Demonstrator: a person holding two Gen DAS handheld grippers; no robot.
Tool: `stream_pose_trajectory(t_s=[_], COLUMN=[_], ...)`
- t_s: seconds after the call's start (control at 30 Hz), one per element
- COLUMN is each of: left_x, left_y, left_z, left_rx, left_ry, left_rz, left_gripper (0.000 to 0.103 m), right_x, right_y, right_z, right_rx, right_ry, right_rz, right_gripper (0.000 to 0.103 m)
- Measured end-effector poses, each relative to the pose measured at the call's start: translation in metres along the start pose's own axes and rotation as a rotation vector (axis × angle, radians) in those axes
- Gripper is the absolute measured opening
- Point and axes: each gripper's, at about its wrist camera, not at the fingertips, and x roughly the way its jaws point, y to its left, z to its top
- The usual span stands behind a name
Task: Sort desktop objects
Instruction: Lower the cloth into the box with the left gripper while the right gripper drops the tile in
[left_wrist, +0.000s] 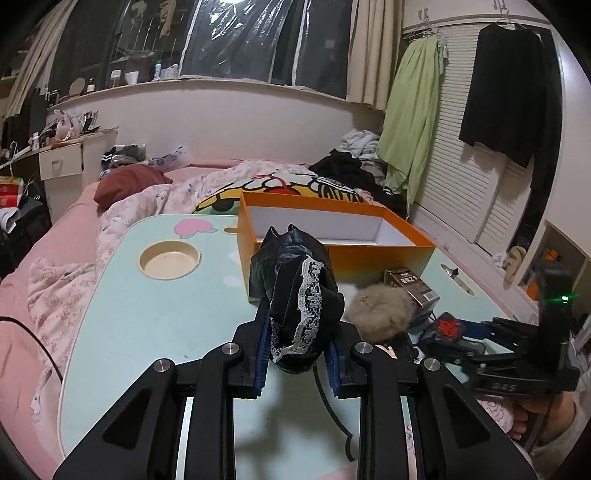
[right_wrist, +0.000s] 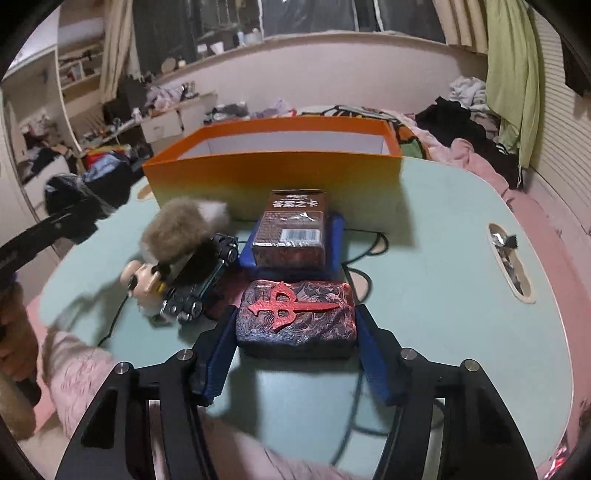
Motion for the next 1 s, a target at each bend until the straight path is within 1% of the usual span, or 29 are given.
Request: stream_pose_trajectory(t_s=[0.07,0.1,0.13,0.2,0.27,0.33,0.37,0.4,0.43,0.47,0.5,0.53,0.57,0.6,0.63,0.67,0.7,0.73,0.8,0.83,0.87,0.93,0.97,1.0], left_x=[-0.003,-0.004,-0.004,0.0,0.012,0.035,0.05,0.059,0.074,0.09,0.098,0.11,0.114,0.119,0.116,0.114,0.112,0.106,0.088,0.075,0.064,0.044,0.037,0.03], left_y=[-0.002,-0.004,-0.008,-0.017,-0.024,-0.027,-0.027,-0.025,-0.022,-0.017,-0.014,-0.009,-0.007,-0.006,-0.01,-0.013,-0.015,-0.014,-0.017,-0.017,-0.018,-0.02,-0.022,-0.024], left_z=[0.005,0.007,0.014,0.031,0.053,0.076,0.086,0.091,0.095,0.096,0.095,0.089,0.086,0.081,0.077,0.075,0.074,0.075,0.078,0.079,0.079,0.074,0.069,0.06], left_rx=[-0.002,-0.001,0.006,0.021,0.016,-0.008,-0.022,-0.035,-0.058,-0.078,-0.088,-0.106,-0.109,-0.1,-0.046,-0.018,-0.013,-0.015,-0.019,-0.021,-0.023,-0.022,-0.019,-0.009], left_ry=[-0.012,-0.018,-0.027,-0.041,-0.052,-0.038,-0.019,-0.008,0.009,0.047,0.074,0.095,0.104,0.118,0.079,0.082,0.081,0.064,0.0,-0.034,-0.048,-0.039,-0.024,-0.007], left_rz=[-0.006,-0.007,-0.006,0.001,0.004,-0.004,-0.006,-0.002,0.006,0.022,0.04,0.085,0.093,0.098,0.119,0.118,0.111,0.102,0.084,0.074,0.064,0.038,0.028,0.014], left_gripper=[0.026,0.026,0.026,0.026,0.026,0.026,0.027,0.029,0.043,0.055,0.076,0.076,0.076,0.077,0.078,0.078,0.078,0.078,0.078,0.078,0.078,0.082,0.082,0.082], right_x=[-0.017,-0.024,-0.029,-0.037,-0.033,-0.021,-0.009,0.001,0.015,0.035,0.045,0.057,0.07,0.074,0.079,0.077,0.074,0.065,0.047,0.035,0.021,0.0,-0.01,-0.013], right_y=[-0.007,-0.006,-0.004,-0.002,-0.002,-0.001,-0.001,0.0,-0.001,-0.003,-0.003,-0.005,-0.008,-0.011,-0.012,-0.011,-0.01,-0.01,-0.013,-0.014,-0.015,-0.015,-0.014,-0.011], right_z=[0.003,0.01,0.021,0.052,0.087,0.113,0.127,0.136,0.142,0.147,0.145,0.144,0.139,0.136,0.131,0.129,0.128,0.127,0.128,0.126,0.123,0.111,0.099,0.092], right_rx=[0.027,0.028,0.02,0.013,0.016,0.011,0.003,-0.004,-0.012,-0.01,-0.005,0.009,0.025,0.032,0.029,0.013,0.006,0.01,0.031,0.039,0.044,0.042,0.033,0.026], right_ry=[-0.057,-0.083,-0.104,-0.156,-0.185,-0.194,-0.194,-0.187,-0.161,-0.114,-0.082,-0.047,-0.013,0.001,0.008,-0.005,-0.018,-0.048,-0.113,-0.148,-0.187,-0.221,-0.21,-0.192], right_rz=[0.027,0.03,0.034,0.046,0.058,0.047,0.031,0.02,0.007,-0.016,-0.028,-0.042,-0.051,-0.052,-0.045,-0.056,-0.071,-0.079,-0.103,-0.117,-0.117,-0.095,-0.088,-0.087], right_gripper=[0.061,0.061,0.061,0.061,0.061,0.061,0.061,0.061,0.062,0.064,0.066,0.068,0.071,0.071,0.072,0.072,0.072,0.072,0.074,0.078,0.082,0.088,0.091,0.091])
